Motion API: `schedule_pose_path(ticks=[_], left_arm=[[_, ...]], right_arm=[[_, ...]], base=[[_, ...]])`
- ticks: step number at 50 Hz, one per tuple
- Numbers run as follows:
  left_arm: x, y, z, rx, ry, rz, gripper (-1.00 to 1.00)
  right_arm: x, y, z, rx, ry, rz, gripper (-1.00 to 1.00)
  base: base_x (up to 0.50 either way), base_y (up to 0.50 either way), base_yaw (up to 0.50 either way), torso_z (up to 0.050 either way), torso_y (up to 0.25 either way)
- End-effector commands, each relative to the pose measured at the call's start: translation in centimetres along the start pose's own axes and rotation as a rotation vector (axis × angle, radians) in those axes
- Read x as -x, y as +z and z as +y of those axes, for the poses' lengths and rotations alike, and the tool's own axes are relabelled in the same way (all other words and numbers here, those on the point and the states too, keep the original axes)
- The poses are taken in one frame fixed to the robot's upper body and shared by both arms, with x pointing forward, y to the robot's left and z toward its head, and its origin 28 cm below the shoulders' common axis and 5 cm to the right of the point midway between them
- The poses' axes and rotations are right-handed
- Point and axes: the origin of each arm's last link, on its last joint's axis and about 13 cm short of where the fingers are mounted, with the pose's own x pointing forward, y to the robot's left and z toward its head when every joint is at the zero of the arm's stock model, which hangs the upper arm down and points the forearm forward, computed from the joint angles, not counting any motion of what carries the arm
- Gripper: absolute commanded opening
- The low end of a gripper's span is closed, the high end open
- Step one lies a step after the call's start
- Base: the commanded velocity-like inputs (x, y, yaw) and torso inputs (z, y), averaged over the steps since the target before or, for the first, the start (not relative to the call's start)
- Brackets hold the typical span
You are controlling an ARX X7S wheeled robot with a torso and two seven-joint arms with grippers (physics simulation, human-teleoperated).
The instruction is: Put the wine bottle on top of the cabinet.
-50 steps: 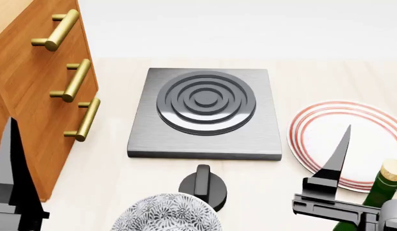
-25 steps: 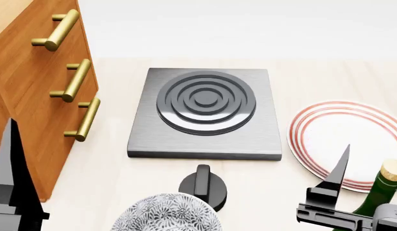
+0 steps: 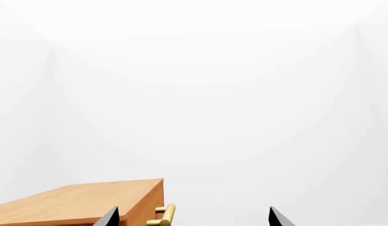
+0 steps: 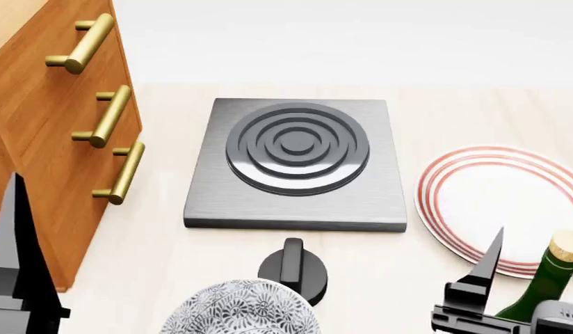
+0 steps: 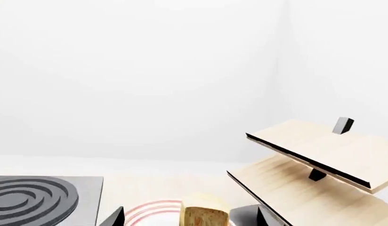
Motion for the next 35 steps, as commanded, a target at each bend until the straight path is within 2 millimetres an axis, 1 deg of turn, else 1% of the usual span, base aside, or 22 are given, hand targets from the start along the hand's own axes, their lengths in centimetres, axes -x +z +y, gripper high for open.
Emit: schedule_pose_path(ticks=[1,14,15,35], left_arm=[[0.03,-0.1,0.03,-0.002,0.001,0.003,1.0],[0.04,-0.18,0.0,-0.002,0.0,0.005,1.0],[0.03,-0.2,0.01,-0.002,0.001,0.006,1.0],[0.02,-0.15,0.0,-0.004,-0.001,0.007,1.0]], right_arm=[[-0.65,-0.21,-0.11,0.013,-0.004,0.006,1.0],[-0.39,-0.59,-0.07,0.019,-0.003,0.011,1.0],[-0.34,-0.6,-0.05,0.019,-0.004,0.011,-1.0],[-0.05,-1.0,-0.01,0.016,0.0,0.018,-1.0]], base=[[0.0,0.0,0.0,0.0,0.0],[0.0,0.0,0.0,0.0,0.0],[0.0,0.0,0.0,0.0,0.0],[0.0,0.0,0.0,0.0,0.0]])
